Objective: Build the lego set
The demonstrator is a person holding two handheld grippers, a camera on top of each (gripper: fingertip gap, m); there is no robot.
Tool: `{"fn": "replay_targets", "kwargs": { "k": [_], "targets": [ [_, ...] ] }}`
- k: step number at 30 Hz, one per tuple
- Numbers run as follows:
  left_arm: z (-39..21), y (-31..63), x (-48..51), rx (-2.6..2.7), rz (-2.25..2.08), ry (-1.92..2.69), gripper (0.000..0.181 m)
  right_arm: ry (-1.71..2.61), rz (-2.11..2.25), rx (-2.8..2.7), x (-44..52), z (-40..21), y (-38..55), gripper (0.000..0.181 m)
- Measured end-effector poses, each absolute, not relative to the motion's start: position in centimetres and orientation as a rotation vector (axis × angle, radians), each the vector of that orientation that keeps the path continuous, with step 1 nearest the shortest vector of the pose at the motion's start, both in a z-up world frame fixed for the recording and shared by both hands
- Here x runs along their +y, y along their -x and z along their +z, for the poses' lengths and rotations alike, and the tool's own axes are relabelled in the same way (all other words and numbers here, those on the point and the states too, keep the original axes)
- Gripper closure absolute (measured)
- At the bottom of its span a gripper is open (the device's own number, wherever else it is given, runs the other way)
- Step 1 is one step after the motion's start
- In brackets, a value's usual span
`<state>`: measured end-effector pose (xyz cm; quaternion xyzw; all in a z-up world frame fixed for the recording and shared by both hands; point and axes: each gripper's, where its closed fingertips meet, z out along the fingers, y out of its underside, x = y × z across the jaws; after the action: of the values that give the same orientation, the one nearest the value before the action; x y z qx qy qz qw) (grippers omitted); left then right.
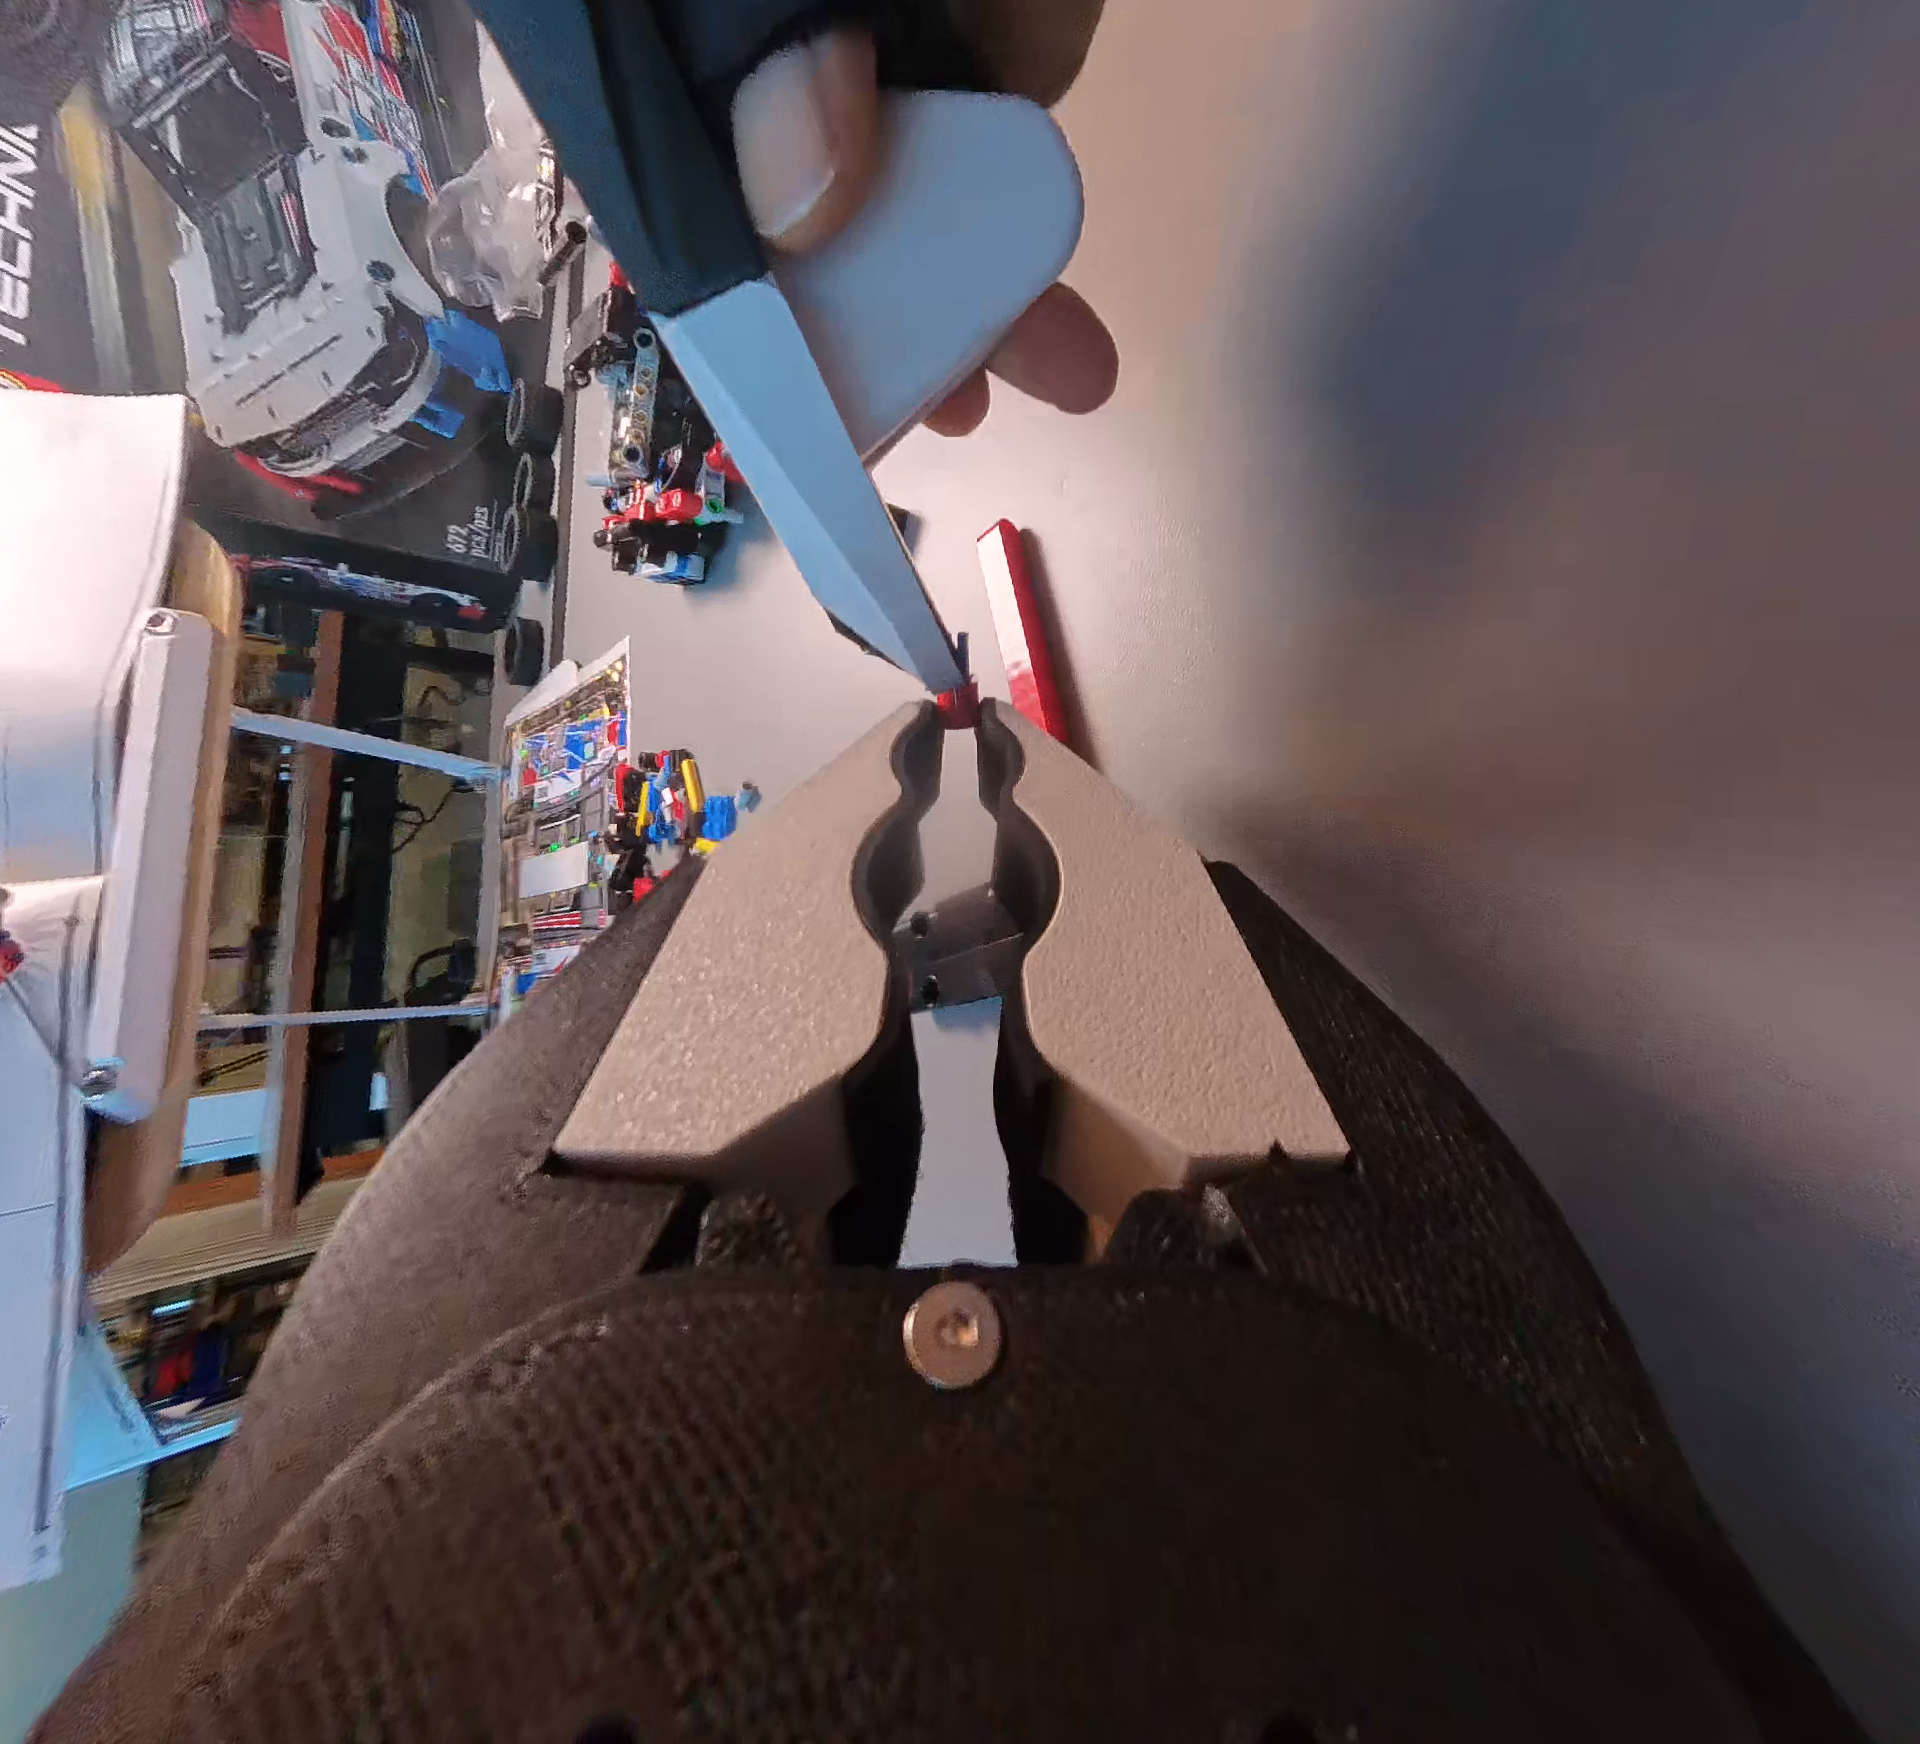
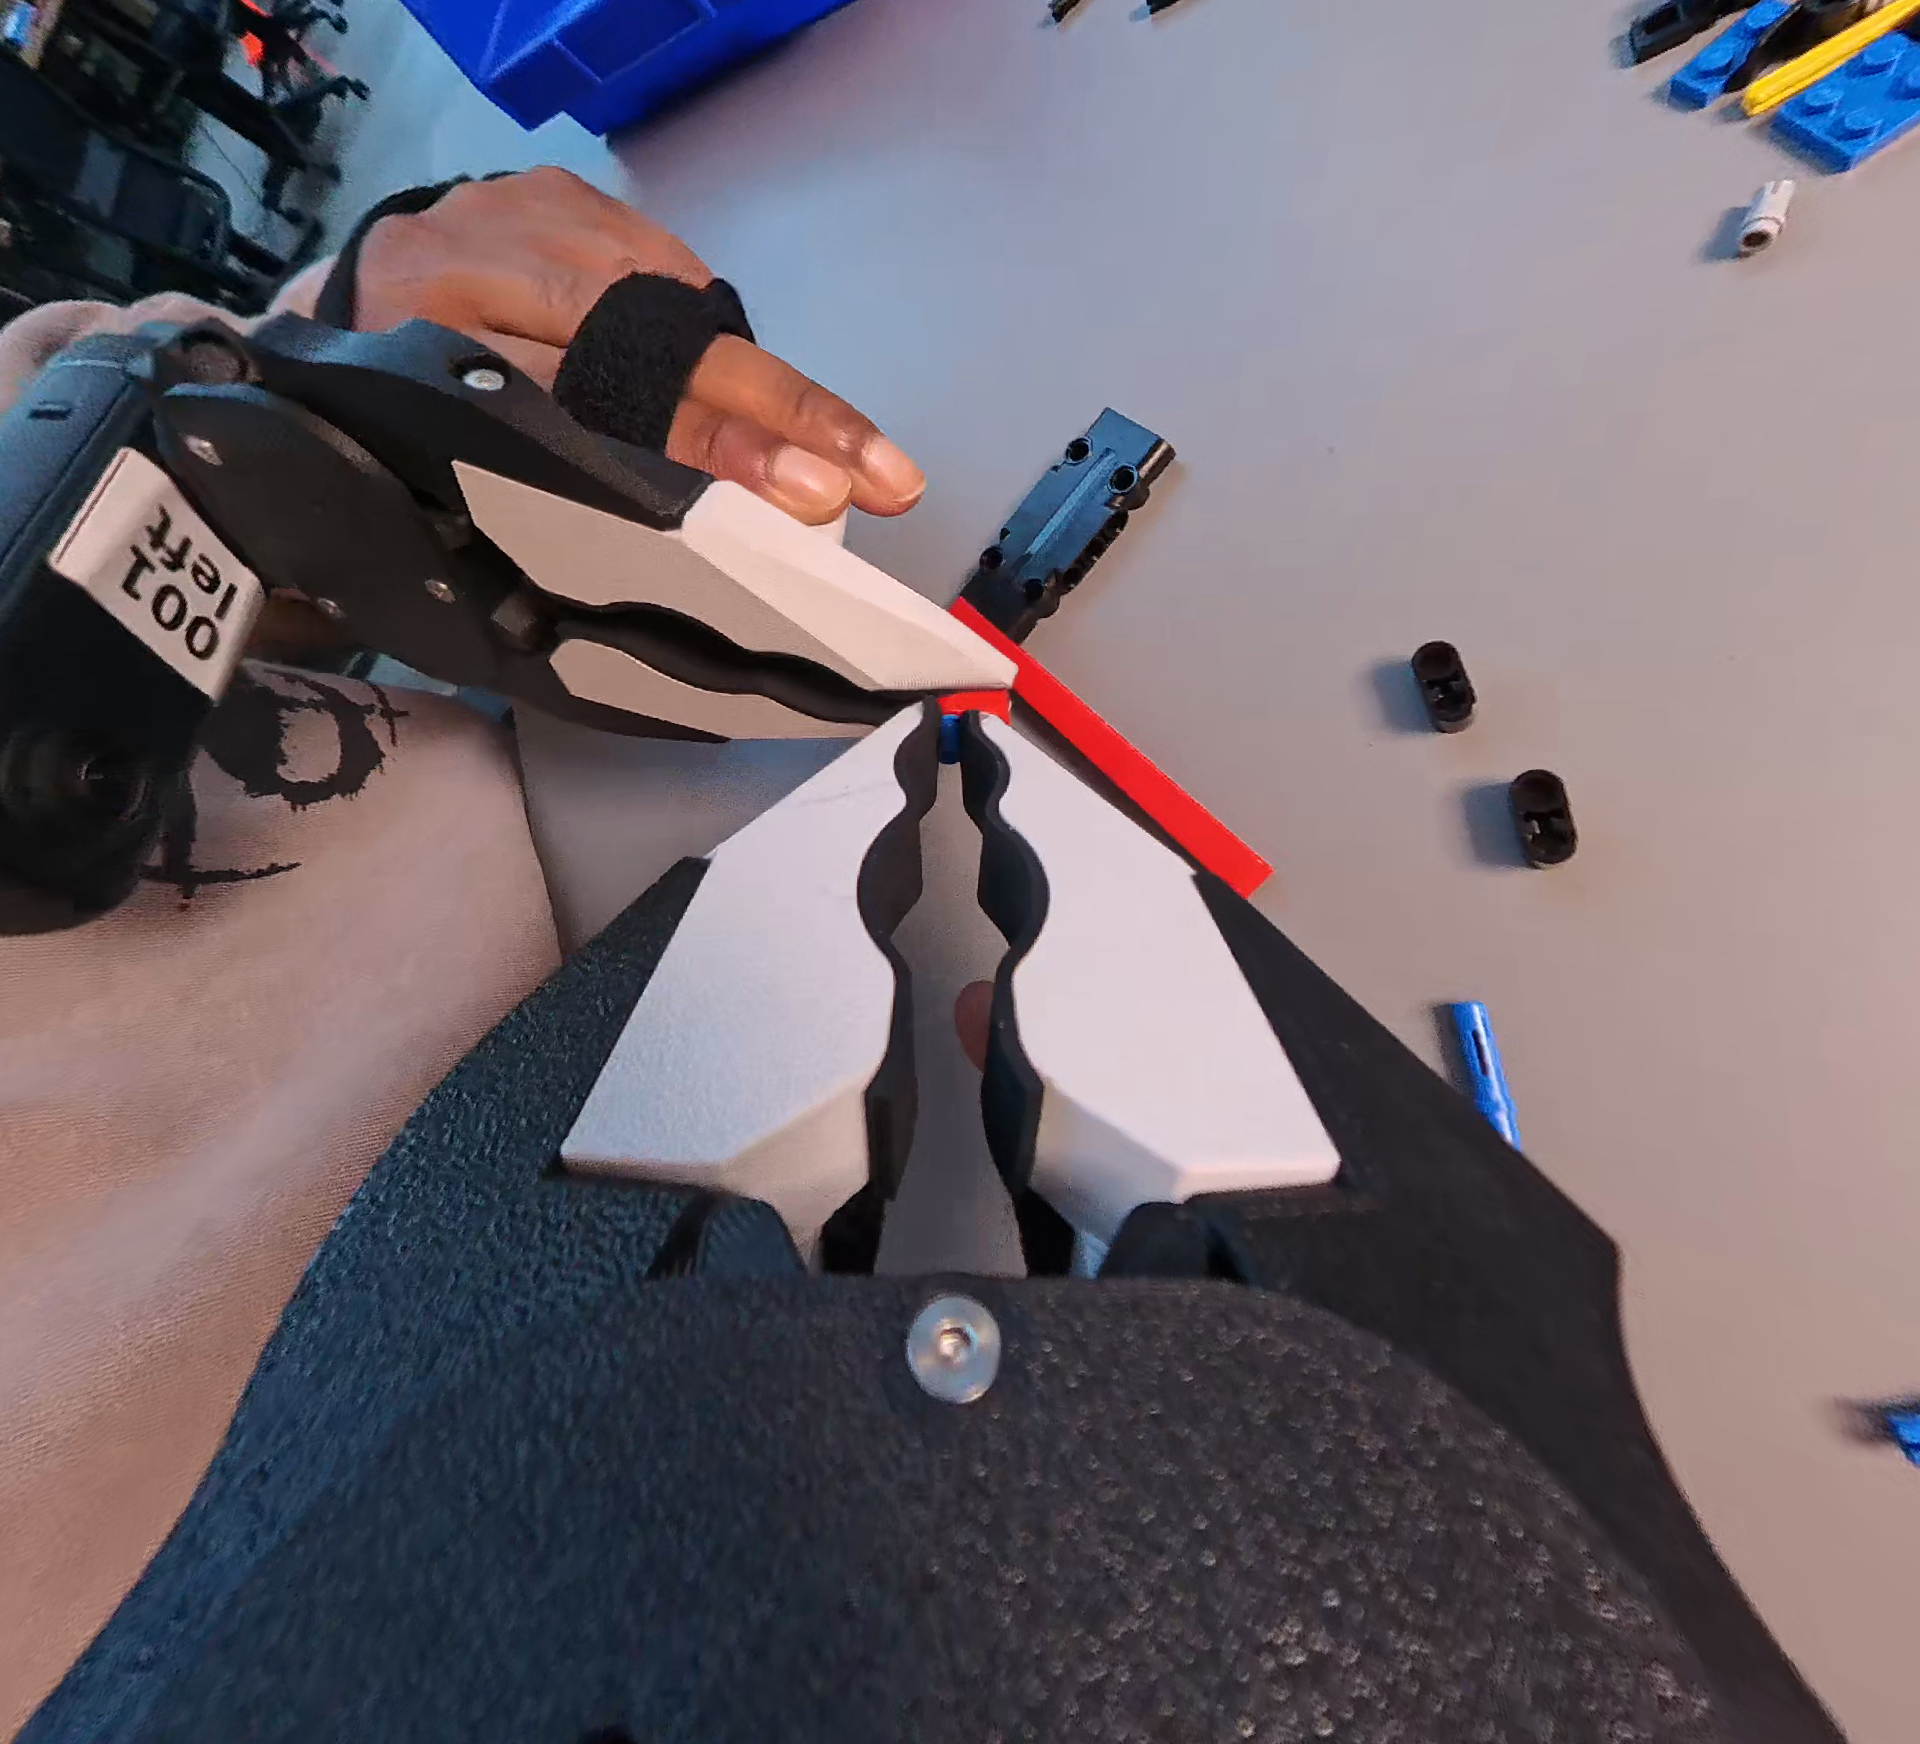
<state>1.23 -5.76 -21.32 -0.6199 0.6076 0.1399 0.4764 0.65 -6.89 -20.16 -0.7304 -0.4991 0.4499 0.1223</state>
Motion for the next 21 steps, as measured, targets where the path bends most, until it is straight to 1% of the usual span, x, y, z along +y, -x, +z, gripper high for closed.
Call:
{"fn": "replay_targets", "kwargs": {
  "k": [7,10,12,18,21],
  "targets": [
    [-21.1,-0.8,-5.6,1.399,0.232,1.6,0.177,2.111,1.297,-1.397,-6.6,-19.9,-0.2,0.181],
    [-20.1,-0.6,-5.2,1.254,-0.011,1.687,0.176,1.999,1.378,-1.309,-6.0,-18.8,0.2,0.179],
    [-18.4,-0.6,-5.0,1.131,-0.21,1.707,0.176,1.813,1.405,-1.322,-5.6,-16.8,0.1,0.169],
    [-17.5,-0.5,-5.4,0.988,-0.499,1.767,0.176,1.29,0.981,-1.548,-5.9,-15.0,-0.3,0.168],
    [-17.5,-0.6,-5.5,0.962,-0.561,1.791,0.176,1.185,0.865,-1.576,-6.1,-15.1,0.1,0.168]
  ]
}}
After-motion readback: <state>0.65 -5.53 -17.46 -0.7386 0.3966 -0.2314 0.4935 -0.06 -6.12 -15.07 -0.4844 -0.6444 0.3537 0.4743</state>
